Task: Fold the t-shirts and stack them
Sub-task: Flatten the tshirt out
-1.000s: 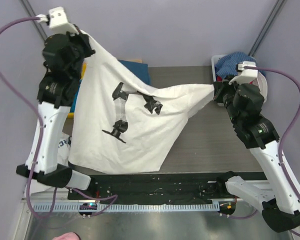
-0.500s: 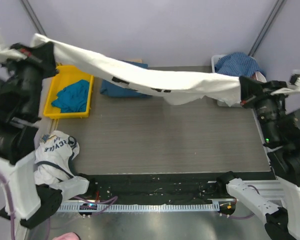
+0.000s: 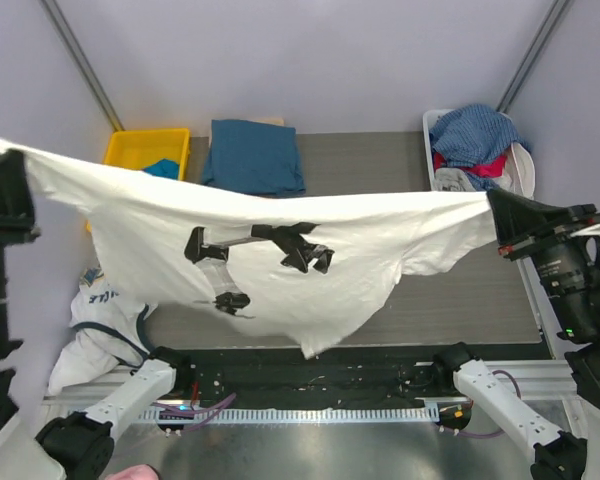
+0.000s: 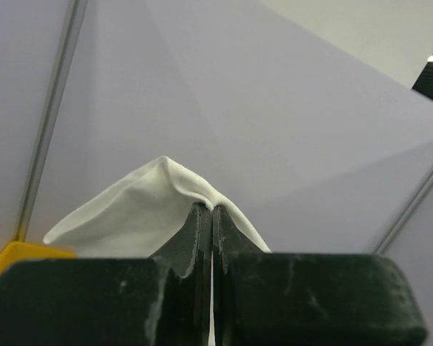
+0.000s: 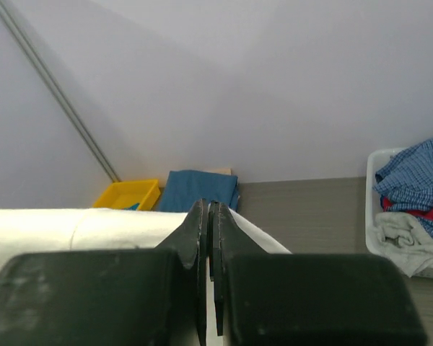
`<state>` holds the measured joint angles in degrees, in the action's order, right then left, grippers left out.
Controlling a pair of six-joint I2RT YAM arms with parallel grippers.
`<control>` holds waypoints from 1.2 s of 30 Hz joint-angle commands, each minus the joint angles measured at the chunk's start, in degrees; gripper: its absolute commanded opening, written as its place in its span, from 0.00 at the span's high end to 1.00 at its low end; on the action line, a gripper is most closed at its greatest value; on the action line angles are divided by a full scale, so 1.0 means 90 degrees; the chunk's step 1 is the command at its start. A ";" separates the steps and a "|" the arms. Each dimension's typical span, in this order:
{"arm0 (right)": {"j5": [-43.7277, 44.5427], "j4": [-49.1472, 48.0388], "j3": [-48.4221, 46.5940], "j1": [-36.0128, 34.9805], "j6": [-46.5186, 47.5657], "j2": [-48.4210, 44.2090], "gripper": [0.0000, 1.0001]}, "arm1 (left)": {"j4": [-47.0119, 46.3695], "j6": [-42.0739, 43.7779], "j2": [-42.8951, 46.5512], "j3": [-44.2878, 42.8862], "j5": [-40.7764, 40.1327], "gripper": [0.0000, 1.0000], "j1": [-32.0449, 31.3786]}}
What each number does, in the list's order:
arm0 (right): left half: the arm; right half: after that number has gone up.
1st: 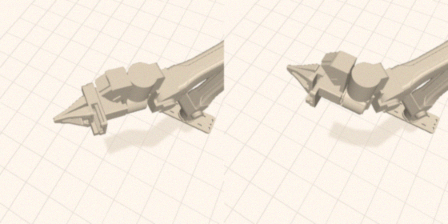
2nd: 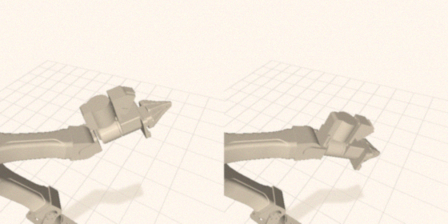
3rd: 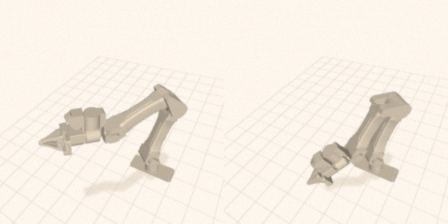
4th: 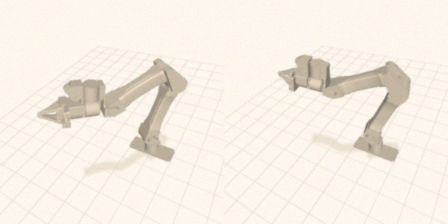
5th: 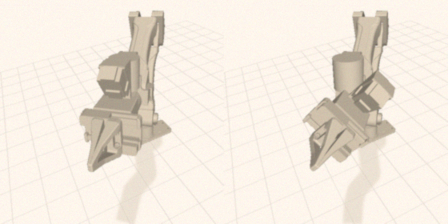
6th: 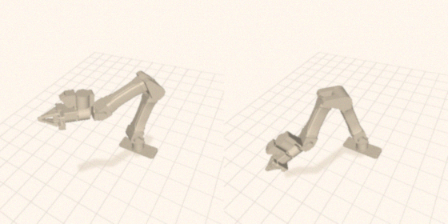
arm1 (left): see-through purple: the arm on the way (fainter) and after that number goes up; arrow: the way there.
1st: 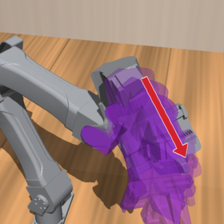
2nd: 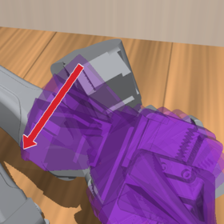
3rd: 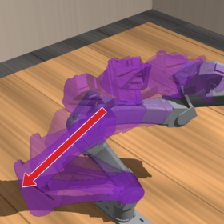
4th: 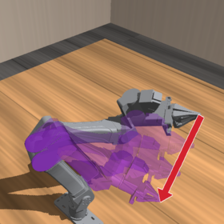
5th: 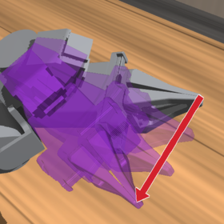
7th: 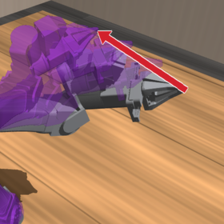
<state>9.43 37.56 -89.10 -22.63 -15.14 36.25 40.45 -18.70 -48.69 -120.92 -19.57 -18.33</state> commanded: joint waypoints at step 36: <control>0.1042 -0.1625 0.5232 0.0025 -0.1404 0.0934 0.99 | -0.4083 0.0516 -1.0821 -0.2014 0.1452 1.00 0.0025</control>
<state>15.92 24.47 -42.50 -22.37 -26.72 47.03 8.93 -13.56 -145.56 -137.56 -6.81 -18.28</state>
